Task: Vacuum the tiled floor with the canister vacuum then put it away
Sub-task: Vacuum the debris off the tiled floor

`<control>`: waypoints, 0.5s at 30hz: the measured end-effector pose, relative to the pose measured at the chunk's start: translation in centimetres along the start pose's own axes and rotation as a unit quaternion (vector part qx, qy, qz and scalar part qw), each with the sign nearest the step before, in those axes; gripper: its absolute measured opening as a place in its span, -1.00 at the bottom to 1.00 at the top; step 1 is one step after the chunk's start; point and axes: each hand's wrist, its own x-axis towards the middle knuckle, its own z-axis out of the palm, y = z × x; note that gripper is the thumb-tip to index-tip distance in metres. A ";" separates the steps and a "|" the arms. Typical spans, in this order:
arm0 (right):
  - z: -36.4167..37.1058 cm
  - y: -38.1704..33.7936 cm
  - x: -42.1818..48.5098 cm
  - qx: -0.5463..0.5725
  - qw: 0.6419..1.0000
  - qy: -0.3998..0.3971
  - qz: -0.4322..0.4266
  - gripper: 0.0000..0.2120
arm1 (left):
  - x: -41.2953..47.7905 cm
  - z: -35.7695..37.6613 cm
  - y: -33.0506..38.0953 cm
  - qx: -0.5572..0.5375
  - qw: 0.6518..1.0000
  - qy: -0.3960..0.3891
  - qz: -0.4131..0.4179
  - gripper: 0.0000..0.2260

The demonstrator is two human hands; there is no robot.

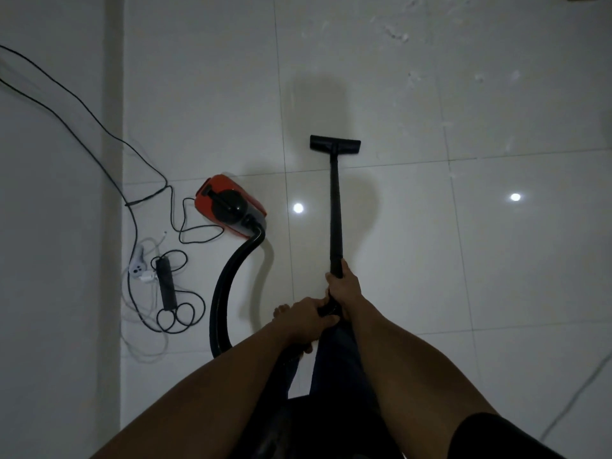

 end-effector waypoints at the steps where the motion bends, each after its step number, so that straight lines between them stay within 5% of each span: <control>1: -1.6 -3.0 -2.5 0.005 1.000 -0.006 0.003 -0.24 | 0.6 -0.2 0.9 0.004 1.000 -0.003 -0.002 -0.72; 6: -8.2 -12.6 -5.7 0.008 0.997 -0.072 -0.025 -0.39 | 4.1 -1.4 6.1 -0.013 1.000 0.006 -0.014 -0.70; 15: -13.5 -23.0 0.4 -0.062 0.994 -0.076 -0.047 -0.36 | 8.6 -5.8 16.0 -0.064 0.997 0.048 -0.010 -0.67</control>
